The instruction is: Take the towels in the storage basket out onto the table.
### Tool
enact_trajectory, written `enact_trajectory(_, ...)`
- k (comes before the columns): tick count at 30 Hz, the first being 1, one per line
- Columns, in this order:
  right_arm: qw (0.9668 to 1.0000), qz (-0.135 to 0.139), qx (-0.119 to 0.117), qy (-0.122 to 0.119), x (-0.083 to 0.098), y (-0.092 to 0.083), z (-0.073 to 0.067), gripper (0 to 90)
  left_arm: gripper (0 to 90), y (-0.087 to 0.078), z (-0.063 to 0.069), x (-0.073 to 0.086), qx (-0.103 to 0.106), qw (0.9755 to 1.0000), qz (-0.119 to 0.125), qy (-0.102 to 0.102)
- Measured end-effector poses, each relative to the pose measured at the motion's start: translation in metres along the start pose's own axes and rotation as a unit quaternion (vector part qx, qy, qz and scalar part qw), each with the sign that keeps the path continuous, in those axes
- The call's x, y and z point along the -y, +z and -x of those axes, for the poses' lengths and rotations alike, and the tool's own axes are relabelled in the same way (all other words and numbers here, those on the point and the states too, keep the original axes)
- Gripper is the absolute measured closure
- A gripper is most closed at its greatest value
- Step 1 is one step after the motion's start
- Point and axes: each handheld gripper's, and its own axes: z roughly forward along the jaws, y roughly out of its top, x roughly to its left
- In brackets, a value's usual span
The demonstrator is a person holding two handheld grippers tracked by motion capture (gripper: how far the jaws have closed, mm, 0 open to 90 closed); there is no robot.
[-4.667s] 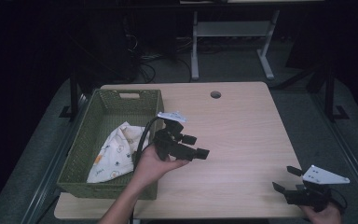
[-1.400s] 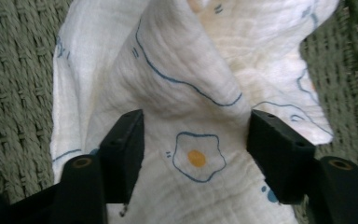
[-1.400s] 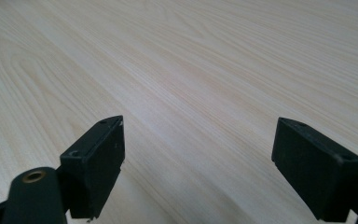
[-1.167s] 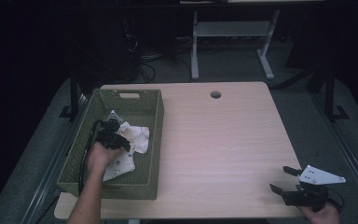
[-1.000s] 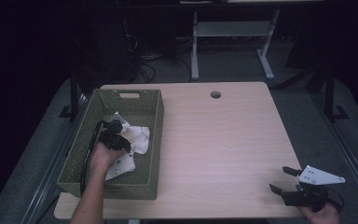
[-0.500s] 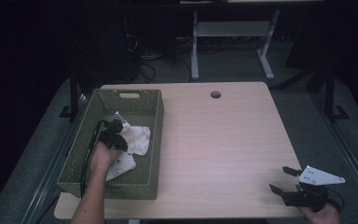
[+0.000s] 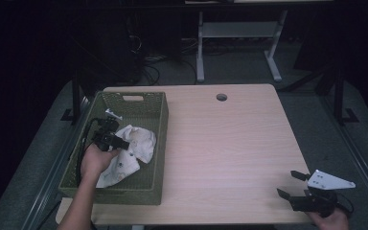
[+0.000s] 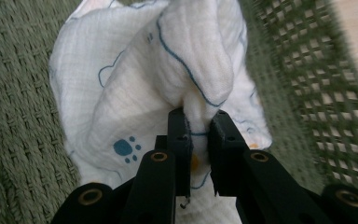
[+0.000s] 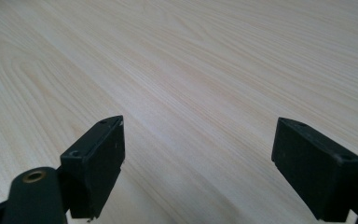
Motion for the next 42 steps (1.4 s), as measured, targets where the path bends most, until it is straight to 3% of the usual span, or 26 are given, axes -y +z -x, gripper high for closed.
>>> enact_trajectory(6, 1.0, 0.001, 0.003, 0.002, 0.0, 0.0, 0.001, 16.8, 80.2, -0.021, 0.0, 0.006, 0.03, 0.9983, 0.05, -0.002)
enact_trajectory(7, 1.0, 0.002, 0.002, 0.006, 0.0, 0.0, 0.001, 16.8, 80.2, -0.027, 0.0, 0.007, 0.048, 0.997, 0.06, -0.002)
enact_trajectory(11, 1.0, 0.003, 0.001, 0.008, -0.001, 0.001, 0.001, 16.8, 80.1, -0.034, 0.004, 0.008, 0.054, 0.9957, 0.076, 0.006)
enact_trajectory(16, 1.0, 0.006, 0.003, 0.007, -0.003, 0.0, 0.001, 16.8, 80.1, -0.044, 0.007, 0.01, 0.071, 0.9922, 0.102, 0.009)
enact_trajectory(17, 0.9999, 0.007, 0.004, 0.012, -0.003, -0.001, 0.001, 16.8, 80.2, -0.047, 0.006, 0.012, 0.083, 0.9901, 0.113, 0.006)
enact_trajectory(19, 0.9999, 0.009, 0.006, 0.011, -0.003, -0.002, 0.003, 16.8, 80.3, -0.048, 0.006, 0.012, 0.085, 0.9895, 0.116, 0.009)
enact_trajectory(20, 0.9999, 0.01, 0.006, 0.011, -0.002, -0.002, 0.004, 16.8, 80.3, -0.052, 0.004, 0.013, 0.095, 0.9875, 0.126, 0.004)
enact_trajectory(26, 0.9998, 0.01, 0.007, 0.013, -0.003, -0.001, 0.005, 16.8, 80.3, -0.062, -0.003, 0.016, 0.107, 0.9833, 0.147, -0.007)
enact_trajectory(36, 0.9999, 0.009, 0.006, 0.01, -0.003, 0.0, 0.004, 16.8, 80.3, -0.086, -0.011, 0.019, 0.157, 0.9676, 0.195, -0.033)
enact_trajectory(37, 0.9999, 0.011, 0.005, 0.012, -0.003, 0.0, 0.005, 16.8, 80.3, -0.091, -0.012, 0.02, 0.166, 0.9646, 0.202, -0.036)
enact_trajectory(38, 0.9999, 0.011, 0.005, 0.012, -0.003, 0.0, 0.005, 16.8, 80.3, -0.091, -0.012, 0.02, 0.166, 0.9646, 0.202, -0.036)
enact_trajectory(40, 0.9999, 0.008, 0.005, 0.012, -0.003, 0.001, 0.005, 16.8, 80.3, -0.097, -0.013, 0.02, 0.178, 0.9596, 0.214, -0.042)
enact_trajectory(42, 0.9999, 0.006, 0.005, 0.013, -0.003, 0.001, 0.004, 16.8, 80.3, -0.099, -0.013, 0.019, 0.18, 0.9587, 0.216, -0.042)
